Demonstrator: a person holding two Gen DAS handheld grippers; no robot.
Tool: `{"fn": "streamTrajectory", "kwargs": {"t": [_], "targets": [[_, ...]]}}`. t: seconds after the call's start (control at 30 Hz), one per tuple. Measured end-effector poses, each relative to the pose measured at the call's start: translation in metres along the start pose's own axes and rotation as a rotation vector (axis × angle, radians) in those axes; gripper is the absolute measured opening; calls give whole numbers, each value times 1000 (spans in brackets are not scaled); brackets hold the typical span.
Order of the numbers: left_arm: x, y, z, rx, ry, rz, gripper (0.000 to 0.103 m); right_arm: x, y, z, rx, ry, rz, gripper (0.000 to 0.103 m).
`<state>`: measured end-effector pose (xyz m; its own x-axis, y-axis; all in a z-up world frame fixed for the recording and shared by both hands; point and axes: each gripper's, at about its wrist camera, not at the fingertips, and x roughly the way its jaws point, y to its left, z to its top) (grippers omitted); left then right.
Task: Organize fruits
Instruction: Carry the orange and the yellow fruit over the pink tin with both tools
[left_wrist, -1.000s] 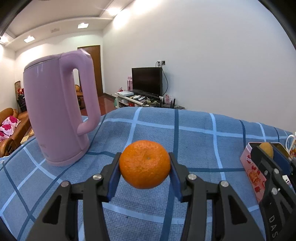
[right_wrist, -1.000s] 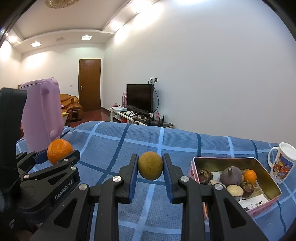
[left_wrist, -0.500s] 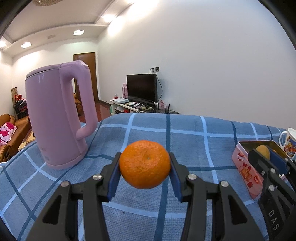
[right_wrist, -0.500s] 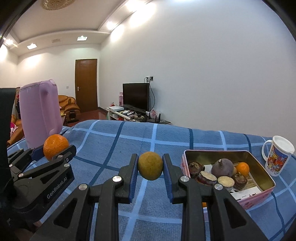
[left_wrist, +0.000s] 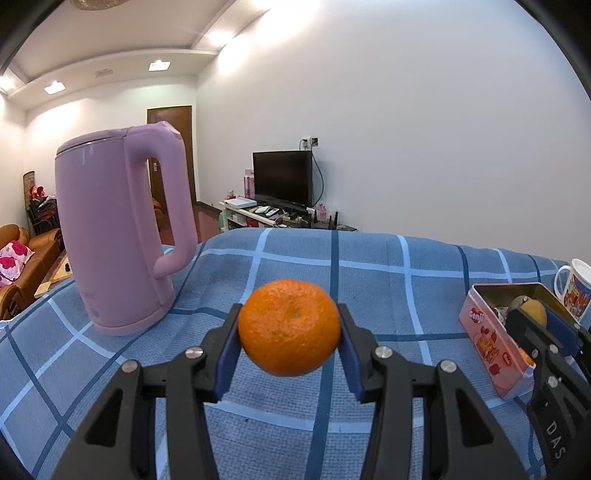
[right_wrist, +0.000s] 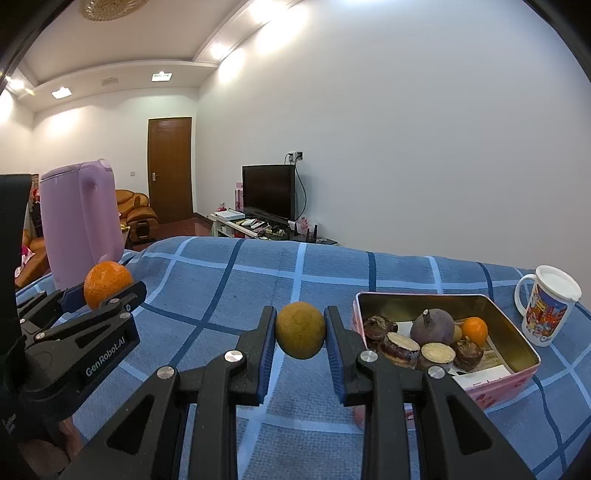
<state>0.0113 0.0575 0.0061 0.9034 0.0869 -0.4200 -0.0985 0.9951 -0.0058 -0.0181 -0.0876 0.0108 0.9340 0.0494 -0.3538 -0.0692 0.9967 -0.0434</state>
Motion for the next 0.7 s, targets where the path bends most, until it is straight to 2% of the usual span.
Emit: {"fn": "streamTrajectory", "kwargs": {"t": [0.7], "targets": [[-23, -22, -7, 50, -13, -24, 50, -17, -19, -6, -5, -5, -16, 28]]}}
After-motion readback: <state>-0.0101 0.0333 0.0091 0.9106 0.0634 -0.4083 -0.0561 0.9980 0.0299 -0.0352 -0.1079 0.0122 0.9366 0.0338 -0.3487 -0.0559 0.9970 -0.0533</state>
